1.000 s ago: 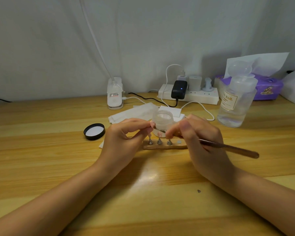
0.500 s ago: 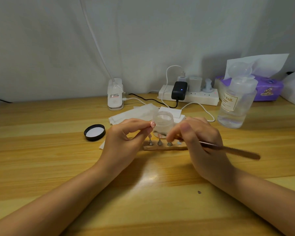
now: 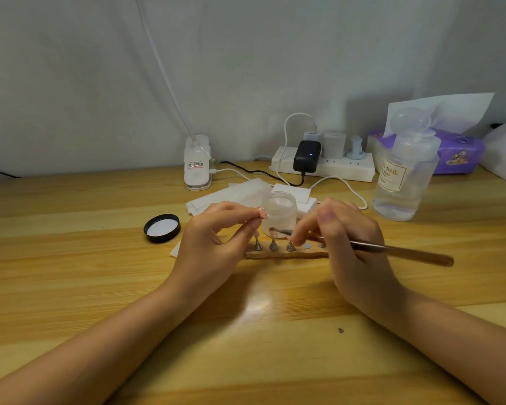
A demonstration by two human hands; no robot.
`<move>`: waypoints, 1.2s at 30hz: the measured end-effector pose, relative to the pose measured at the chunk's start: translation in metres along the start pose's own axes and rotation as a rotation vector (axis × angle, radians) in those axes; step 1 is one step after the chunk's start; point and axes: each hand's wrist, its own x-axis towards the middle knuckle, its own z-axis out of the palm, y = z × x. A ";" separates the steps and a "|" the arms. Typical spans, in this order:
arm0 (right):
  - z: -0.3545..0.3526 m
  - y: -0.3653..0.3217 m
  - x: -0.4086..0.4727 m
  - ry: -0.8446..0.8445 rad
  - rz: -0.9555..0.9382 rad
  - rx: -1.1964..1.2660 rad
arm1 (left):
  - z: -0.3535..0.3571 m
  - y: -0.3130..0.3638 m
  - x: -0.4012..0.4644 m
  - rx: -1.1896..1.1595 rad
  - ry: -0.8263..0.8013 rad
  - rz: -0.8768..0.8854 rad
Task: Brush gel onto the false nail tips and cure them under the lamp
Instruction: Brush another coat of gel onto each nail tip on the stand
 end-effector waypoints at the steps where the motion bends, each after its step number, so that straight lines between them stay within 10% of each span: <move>1: -0.001 0.000 0.000 0.017 0.023 0.018 | 0.000 0.000 0.001 -0.001 0.002 0.000; 36: 0.003 0.001 0.003 -0.060 -0.006 0.023 | -0.002 0.002 -0.001 -0.009 -0.014 -0.039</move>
